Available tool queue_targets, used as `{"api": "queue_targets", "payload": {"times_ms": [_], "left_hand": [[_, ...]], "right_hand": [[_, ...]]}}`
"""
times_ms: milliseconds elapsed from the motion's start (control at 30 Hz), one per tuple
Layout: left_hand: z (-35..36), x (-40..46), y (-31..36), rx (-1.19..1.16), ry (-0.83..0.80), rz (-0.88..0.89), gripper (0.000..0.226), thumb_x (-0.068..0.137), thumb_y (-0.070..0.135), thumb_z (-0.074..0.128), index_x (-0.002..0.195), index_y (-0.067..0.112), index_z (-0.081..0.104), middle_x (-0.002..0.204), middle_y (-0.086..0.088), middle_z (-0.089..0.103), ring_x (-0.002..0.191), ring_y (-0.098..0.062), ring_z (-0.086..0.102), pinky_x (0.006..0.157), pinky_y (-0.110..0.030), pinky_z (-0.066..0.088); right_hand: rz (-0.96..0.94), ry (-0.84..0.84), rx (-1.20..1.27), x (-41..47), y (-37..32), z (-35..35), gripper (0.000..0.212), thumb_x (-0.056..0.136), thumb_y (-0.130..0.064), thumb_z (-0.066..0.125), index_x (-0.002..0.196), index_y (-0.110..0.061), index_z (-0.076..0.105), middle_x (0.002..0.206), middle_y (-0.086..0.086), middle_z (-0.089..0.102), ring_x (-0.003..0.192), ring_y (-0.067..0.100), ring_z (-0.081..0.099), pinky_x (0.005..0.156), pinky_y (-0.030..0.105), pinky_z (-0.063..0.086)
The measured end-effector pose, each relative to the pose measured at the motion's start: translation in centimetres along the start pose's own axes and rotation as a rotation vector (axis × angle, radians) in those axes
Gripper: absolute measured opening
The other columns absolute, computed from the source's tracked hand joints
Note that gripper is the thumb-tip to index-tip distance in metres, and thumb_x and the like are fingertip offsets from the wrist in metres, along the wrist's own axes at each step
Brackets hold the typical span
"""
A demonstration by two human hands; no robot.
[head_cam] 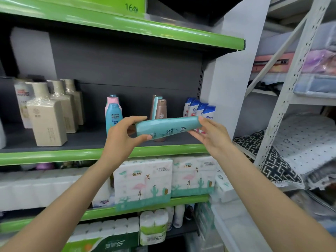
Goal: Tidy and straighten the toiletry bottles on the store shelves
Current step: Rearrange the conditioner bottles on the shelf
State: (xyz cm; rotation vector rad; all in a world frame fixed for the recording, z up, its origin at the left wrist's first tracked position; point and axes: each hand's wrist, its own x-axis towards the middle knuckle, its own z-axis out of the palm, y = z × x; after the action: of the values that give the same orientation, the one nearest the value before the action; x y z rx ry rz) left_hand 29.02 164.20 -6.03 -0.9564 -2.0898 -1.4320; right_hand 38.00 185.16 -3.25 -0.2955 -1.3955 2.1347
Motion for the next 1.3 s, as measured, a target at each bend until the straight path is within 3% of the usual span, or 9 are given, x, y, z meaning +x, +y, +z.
{"api": "queue_targets", "payload": {"times_ms": [167, 267, 367, 467, 600, 733, 933, 1067, 1300], "left_hand": [[-0.1, 0.2, -0.4, -0.022, -0.151, -0.217, 0.038, 0.081, 0.034, 0.069, 0.114, 0.021, 0.058, 0.097, 0.012, 0.061, 0.08, 0.005, 0.058, 0.062, -0.007, 0.043], [0.2, -0.1, -1.1, -0.31, -0.251, -0.374, 0.032, 0.084, 0.032, 0.064, 0.11, 0.015, 0.06, 0.103, -0.003, 0.067, 0.081, -0.013, 0.071, 0.072, -0.018, 0.057], [0.3, -0.2, -1.3, -0.456, -0.225, -0.441, 0.032, 0.084, 0.03, 0.063, 0.11, 0.011, 0.061, 0.106, -0.009, 0.066, 0.086, -0.016, 0.071, 0.079, -0.022, 0.057], [0.2, -0.3, -1.1, -0.515, -0.201, -0.441, 0.034, 0.085, 0.03, 0.062, 0.113, 0.011, 0.061, 0.109, -0.007, 0.065, 0.092, -0.017, 0.069, 0.082, -0.022, 0.055], [0.2, -0.4, -0.8, -0.301, -0.149, -0.302, 0.048, 0.079, 0.028, 0.07, 0.124, 0.021, 0.054, 0.109, 0.01, 0.062, 0.098, -0.011, 0.064, 0.084, -0.022, 0.051], [0.0, -0.3, -0.9, -0.209, -0.105, -0.171, 0.062, 0.069, 0.017, 0.08, 0.123, 0.023, 0.052, 0.117, 0.006, 0.059, 0.104, -0.008, 0.059, 0.088, -0.025, 0.051], [-0.4, -0.5, -1.2, -0.151, -0.039, -0.047, 0.062, 0.064, 0.006, 0.083, 0.115, 0.026, 0.053, 0.115, 0.008, 0.054, 0.104, 0.001, 0.055, 0.088, -0.022, 0.051], [-0.8, -0.5, -1.2, -0.138, -0.017, -0.047, 0.063, 0.064, 0.005, 0.082, 0.115, 0.027, 0.052, 0.112, 0.012, 0.052, 0.101, 0.002, 0.055, 0.084, -0.015, 0.049], [-1.6, -0.4, -2.0, -0.263, -0.056, -0.234, 0.049, 0.067, 0.018, 0.082, 0.11, 0.026, 0.06, 0.101, 0.015, 0.062, 0.091, -0.004, 0.063, 0.076, -0.017, 0.053]], "right_hand": [[-0.042, 0.057, 0.073, -0.1, 0.8, 0.5, 0.031, 0.093, -0.01, 0.056, 0.119, 0.008, 0.055, 0.105, 0.014, 0.061, 0.084, 0.018, 0.065, 0.089, 0.041, 0.054], [-0.062, 0.079, 0.086, -0.1, 1.3, 0.8, 0.032, 0.093, -0.009, 0.055, 0.121, 0.006, 0.055, 0.102, 0.009, 0.061, 0.084, 0.015, 0.064, 0.088, 0.039, 0.055], [-0.087, 0.057, 0.131, -0.2, 1.3, 0.8, 0.033, 0.093, -0.008, 0.055, 0.124, 0.004, 0.055, 0.11, 0.011, 0.061, 0.089, 0.017, 0.065, 0.081, 0.035, 0.057], [-0.076, 0.026, 0.175, -0.3, 1.1, 0.5, 0.035, 0.093, -0.006, 0.053, 0.126, 0.006, 0.052, 0.121, 0.016, 0.06, 0.098, 0.02, 0.065, 0.08, 0.03, 0.057], [-0.038, -0.004, 0.192, -0.3, 1.1, 0.2, 0.034, 0.095, -0.005, 0.05, 0.127, 0.007, 0.051, 0.12, 0.018, 0.062, 0.107, 0.021, 0.063, 0.085, 0.027, 0.055], [0.003, -0.025, 0.189, -0.2, 1.5, 0.1, 0.036, 0.095, -0.006, 0.05, 0.129, 0.003, 0.05, 0.117, 0.013, 0.063, 0.102, 0.017, 0.063, 0.085, 0.026, 0.054], [0.03, -0.077, 0.203, 0.1, 2.1, 0.5, 0.037, 0.096, -0.003, 0.047, 0.133, -0.004, 0.048, 0.118, 0.012, 0.062, 0.105, 0.02, 0.063, 0.081, 0.027, 0.056], [0.032, -0.078, 0.213, 0.3, 2.4, 1.1, 0.041, 0.096, -0.003, 0.047, 0.137, -0.005, 0.045, 0.124, 0.013, 0.06, 0.108, 0.02, 0.062, 0.081, 0.027, 0.056], [0.022, -0.054, 0.227, 0.4, 2.7, 1.7, 0.032, 0.095, -0.005, 0.049, 0.127, 0.0, 0.051, 0.109, 0.009, 0.065, 0.099, 0.015, 0.063, 0.086, 0.022, 0.05]]}}
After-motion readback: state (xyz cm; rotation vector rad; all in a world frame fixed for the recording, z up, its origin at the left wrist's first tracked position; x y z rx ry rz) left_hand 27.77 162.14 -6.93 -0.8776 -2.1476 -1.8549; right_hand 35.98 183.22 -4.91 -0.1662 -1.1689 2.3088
